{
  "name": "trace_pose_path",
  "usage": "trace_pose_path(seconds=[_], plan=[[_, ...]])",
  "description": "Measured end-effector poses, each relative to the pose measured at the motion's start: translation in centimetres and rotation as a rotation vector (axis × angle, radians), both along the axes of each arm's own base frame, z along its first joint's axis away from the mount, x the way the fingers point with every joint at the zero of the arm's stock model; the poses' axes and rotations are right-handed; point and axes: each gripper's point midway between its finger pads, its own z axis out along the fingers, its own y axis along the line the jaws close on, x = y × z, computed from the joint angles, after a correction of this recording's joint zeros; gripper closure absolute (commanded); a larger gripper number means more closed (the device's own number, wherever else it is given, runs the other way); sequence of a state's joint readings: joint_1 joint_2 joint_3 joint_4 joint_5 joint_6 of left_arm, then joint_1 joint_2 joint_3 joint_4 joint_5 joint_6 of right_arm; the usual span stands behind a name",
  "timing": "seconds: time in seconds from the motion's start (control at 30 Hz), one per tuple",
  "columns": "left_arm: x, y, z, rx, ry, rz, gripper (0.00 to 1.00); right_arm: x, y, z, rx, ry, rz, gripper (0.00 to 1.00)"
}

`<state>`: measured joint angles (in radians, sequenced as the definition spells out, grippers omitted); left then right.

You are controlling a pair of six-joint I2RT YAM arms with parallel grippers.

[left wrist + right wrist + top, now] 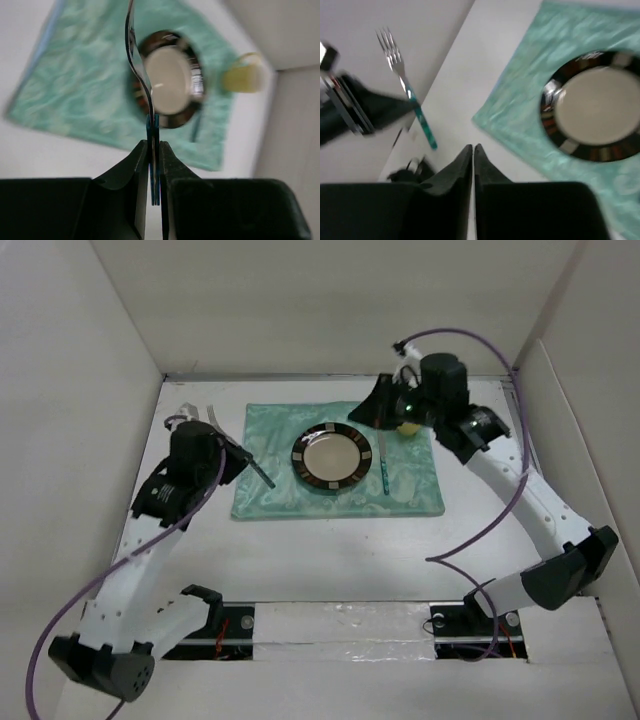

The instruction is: Set the dinner table for one person

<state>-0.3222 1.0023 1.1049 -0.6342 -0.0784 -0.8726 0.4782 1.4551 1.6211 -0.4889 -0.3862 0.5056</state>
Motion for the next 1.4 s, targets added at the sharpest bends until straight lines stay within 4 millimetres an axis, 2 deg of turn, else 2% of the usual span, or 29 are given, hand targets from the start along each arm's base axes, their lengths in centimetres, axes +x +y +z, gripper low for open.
trace_pose_path(seconds=[0.03,0.07,0.1,0.17,0.23,0.33,0.43,0.5,0.6,0.83,0.87,0.93,0.97,1.0,1.03,1.07,1.13,1.2,1.23,1.27,1.33,1.37,1.4], plan=[[0.3,-0.6,2.1,-0.043,-0.082,-0.022,1.0,-1.8,1.7,-1.3,-0.002,0.024,0.063,0.7],[0.6,-1.2,4.1,-0.084,-0.162,-0.049,1.0,-3.7,3.1,-2.7,-0.005,0.057,0.122,0.43],[0.9,-1.9,5.9,-0.12,-0.231,-0.078,1.0,-5.3,4.2,-3.9,-0.006,0.087,0.169,0.35],[1.9,-3.5,8.1,-0.181,-0.336,-0.146,1.0,-7.5,5.4,-5.5,-0.002,0.127,0.238,0.25],[2.6,-4.9,8.8,-0.226,-0.395,-0.209,1.0,-8.1,5.9,-6.1,0.024,0.153,0.266,0.23],[3.6,-7.1,7.7,-0.279,-0.417,-0.306,1.0,-8.3,6.4,-5.9,0.089,0.17,0.29,0.18],[3.6,-8.8,6.6,-0.328,-0.416,-0.392,1.0,-8.3,6.8,-5.2,0.141,0.161,0.304,0.17],[3.1,-9.6,6.6,-0.366,-0.431,-0.443,1.0,-8.3,6.9,-4.8,0.163,0.147,0.305,0.18],[2.3,-10.6,7.7,-0.419,-0.481,-0.518,1.0,-8.2,7.1,-4.7,0.174,0.141,0.306,0.2],[0.4,-11.9,9.1,-0.5,-0.539,-0.654,1.0,-8.0,8.5,-7.5,0.129,0.185,0.309,0.34],[0.3,-11.9,9.0,-0.501,-0.543,-0.663,1.0,-8.1,8.7,-7.8,0.125,0.192,0.314,0.42],[0.1,-12.0,8.5,-0.508,-0.531,-0.676,1.0,-8.2,9.1,-7.9,0.127,0.187,0.322,0.47],[0.0,-11.9,8.3,-0.512,-0.523,-0.677,1.0,-8.4,9.3,-7.8,0.132,0.181,0.332,0.57],[0.0,-12.0,8.2,-0.513,-0.52,-0.681,1.0,-8.5,9.4,-7.7,0.137,0.173,0.339,0.61],[-0.1,-12.0,8.1,-0.517,-0.515,-0.685,1.0,-8.6,9.5,-7.5,0.147,0.164,0.352,0.78],[-0.2,-12.0,8.0,-0.518,-0.513,-0.688,1.0,-8.6,9.5,-7.6,0.147,0.166,0.353,0.78],[-0.2,-12.0,7.8,-0.517,-0.506,-0.686,1.0,-8.9,9.8,-7.3,0.158,0.151,0.378,0.94],[-0.1,-11.9,7.7,-0.524,-0.494,-0.679,1.0,-9.1,10.0,-7.2,0.166,0.135,0.393,1.0],[-0.1,-11.9,7.5,-0.523,-0.487,-0.675,0.87,-9.1,10.0,-7.3,0.167,0.133,0.394,1.0],[0.0,-11.9,7.3,-0.521,-0.479,-0.669,0.58,-9.1,10.0,-7.3,0.166,0.135,0.393,1.0],[0.1,-11.8,6.9,-0.497,-0.456,-0.664,0.41,-8.9,9.9,-7.6,0.157,0.14,0.378,1.0],[0.3,-11.7,6.7,-0.484,-0.44,-0.658,0.35,-8.6,9.9,-7.8,0.15,0.141,0.359,1.0],[0.5,-11.7,6.7,-0.468,-0.427,-0.653,0.34,-8.2,9.8,-8.2,0.139,0.145,0.337,1.0]])
